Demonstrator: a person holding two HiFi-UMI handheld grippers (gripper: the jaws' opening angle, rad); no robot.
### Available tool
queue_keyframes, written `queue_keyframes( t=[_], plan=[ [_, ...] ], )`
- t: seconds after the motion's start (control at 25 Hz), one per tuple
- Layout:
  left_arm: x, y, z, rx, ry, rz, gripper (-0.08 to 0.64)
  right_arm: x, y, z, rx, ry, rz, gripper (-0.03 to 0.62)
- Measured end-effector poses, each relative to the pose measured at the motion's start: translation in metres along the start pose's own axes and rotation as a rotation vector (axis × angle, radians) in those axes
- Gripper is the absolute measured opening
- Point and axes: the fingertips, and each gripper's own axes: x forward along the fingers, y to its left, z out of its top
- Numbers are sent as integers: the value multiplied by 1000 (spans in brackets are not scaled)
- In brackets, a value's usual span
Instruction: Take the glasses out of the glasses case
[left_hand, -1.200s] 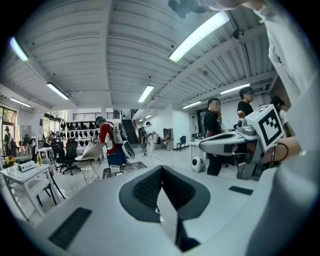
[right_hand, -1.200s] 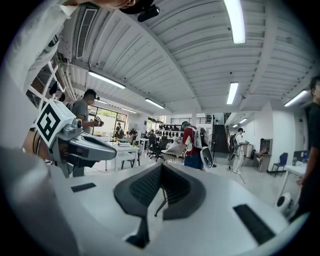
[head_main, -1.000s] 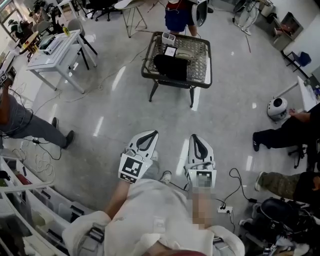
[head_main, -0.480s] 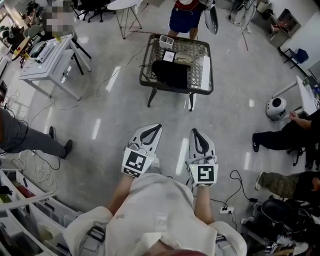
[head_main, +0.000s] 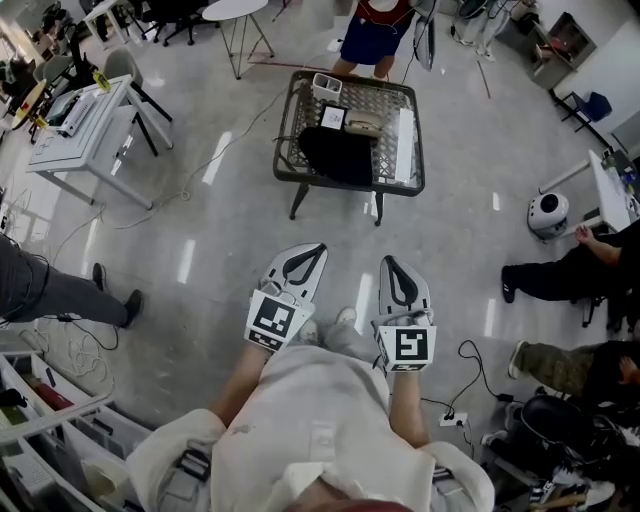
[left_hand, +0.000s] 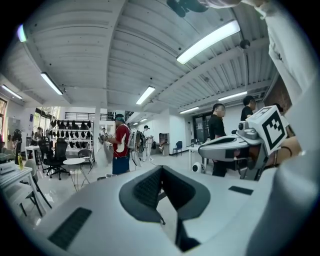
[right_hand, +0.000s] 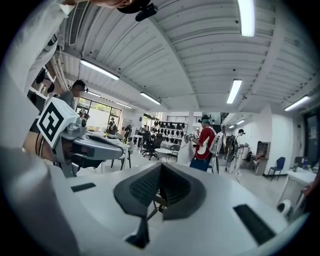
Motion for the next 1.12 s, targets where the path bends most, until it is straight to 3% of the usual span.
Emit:
queue_keyframes(
  t=[0.44, 1.12],
  plan=[
    [44, 31, 5, -1, 13, 45, 13, 53, -29, -4, 15, -7, 46, 6],
    [169, 65, 31, 9, 42, 134, 12, 144, -135, -6, 51, -37, 135, 6]
  ],
)
